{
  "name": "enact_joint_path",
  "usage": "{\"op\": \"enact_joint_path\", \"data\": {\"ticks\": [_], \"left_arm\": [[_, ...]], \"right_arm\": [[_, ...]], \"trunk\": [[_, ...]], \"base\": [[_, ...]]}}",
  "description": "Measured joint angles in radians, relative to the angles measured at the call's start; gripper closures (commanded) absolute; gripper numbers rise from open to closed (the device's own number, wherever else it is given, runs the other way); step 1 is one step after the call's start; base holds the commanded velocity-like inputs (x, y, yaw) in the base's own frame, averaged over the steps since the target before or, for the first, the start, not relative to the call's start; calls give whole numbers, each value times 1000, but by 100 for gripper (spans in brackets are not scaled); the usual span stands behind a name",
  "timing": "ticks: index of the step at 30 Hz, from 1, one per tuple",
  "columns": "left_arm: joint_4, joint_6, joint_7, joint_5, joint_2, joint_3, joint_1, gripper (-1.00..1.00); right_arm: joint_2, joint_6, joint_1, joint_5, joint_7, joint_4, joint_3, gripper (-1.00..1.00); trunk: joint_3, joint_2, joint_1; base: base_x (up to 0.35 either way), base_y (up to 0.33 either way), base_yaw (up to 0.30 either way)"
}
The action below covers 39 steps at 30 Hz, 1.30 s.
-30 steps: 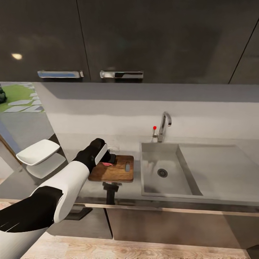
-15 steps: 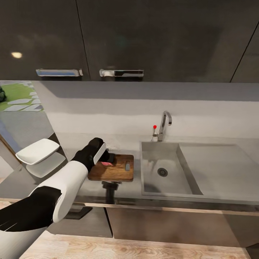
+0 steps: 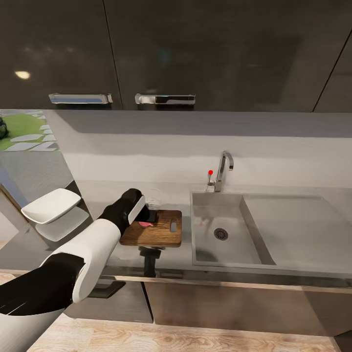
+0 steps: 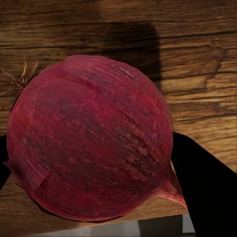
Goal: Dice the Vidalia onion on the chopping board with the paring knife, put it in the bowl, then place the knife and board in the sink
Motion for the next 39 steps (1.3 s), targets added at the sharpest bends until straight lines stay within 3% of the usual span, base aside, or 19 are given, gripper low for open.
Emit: {"op": "enact_joint_path", "data": {"ticks": [10,24,39], "left_arm": [[2,0,0,0,0,0,1,100],[2,0,0,0,4,0,0,100],[7,0,0,0,5,0,0,100]], "right_arm": [[-1,0,1,0,-2,0,0,-100],[0,0,0,-1,-1,0,0,-100],[2,0,0,-1,-1,0,0,-100]], "trunk": [[0,0,0],[0,0,0],[0,0,0]], "base": [[27,0,0],[211,0,0],[-45,0,0]]}}
